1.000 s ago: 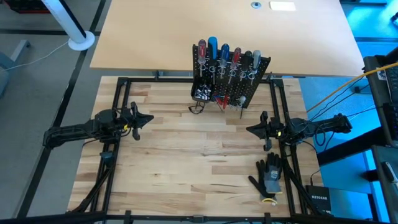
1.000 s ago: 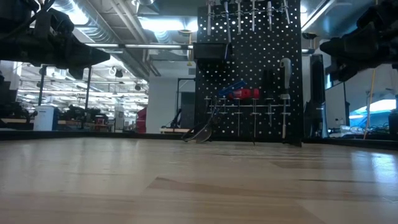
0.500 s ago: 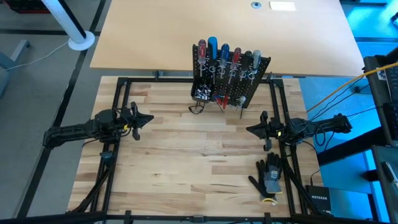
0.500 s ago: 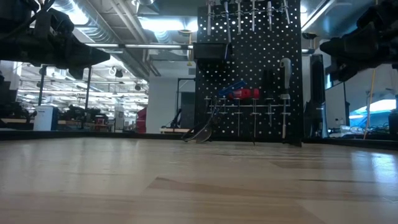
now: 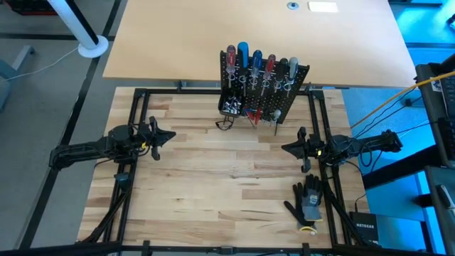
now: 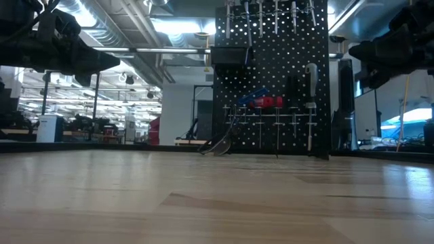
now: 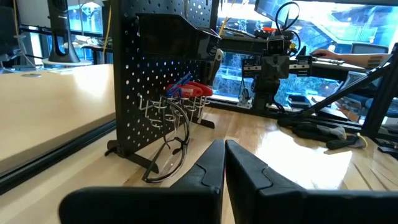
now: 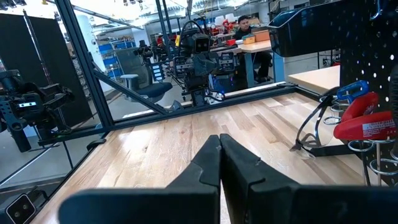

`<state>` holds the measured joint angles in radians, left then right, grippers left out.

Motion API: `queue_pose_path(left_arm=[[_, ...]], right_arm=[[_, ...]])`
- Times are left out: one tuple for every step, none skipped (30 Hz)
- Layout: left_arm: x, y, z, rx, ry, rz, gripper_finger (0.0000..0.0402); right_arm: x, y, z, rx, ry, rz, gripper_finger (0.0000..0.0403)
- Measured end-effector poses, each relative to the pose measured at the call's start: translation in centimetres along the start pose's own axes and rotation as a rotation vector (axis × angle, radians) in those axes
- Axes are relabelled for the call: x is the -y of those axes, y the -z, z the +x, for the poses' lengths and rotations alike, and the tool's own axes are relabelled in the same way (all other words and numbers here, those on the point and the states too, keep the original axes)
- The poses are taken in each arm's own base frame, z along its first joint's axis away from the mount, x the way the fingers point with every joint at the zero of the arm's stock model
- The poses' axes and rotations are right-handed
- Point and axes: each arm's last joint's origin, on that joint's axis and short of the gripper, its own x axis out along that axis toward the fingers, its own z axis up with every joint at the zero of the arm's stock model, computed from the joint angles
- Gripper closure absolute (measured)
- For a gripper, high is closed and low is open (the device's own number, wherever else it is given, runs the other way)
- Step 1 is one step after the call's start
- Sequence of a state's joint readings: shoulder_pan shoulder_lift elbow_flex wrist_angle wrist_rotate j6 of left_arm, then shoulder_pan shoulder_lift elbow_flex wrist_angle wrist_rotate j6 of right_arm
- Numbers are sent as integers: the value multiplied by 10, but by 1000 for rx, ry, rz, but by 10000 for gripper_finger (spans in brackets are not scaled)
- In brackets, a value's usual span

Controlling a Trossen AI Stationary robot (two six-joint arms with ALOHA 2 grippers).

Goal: Hang tools onto peg board
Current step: Return to Home Position

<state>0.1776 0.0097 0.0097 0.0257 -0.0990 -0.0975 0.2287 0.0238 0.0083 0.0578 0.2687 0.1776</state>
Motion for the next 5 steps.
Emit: queue_pose_path(left_arm=[[0,0,0,0,0,0,398],[0,0,0,0,0,0,398],[0,0,0,0,1,0,398],[0,0,0,0,0,0,398],[0,0,0,0,0,0,398]], right_arm=[[0,0,0,0,0,0,397],[0,0,0,0,0,0,397],[0,0,0,0,0,0,397],[0,0,0,0,0,0,397],[0,0,0,0,0,0,397]])
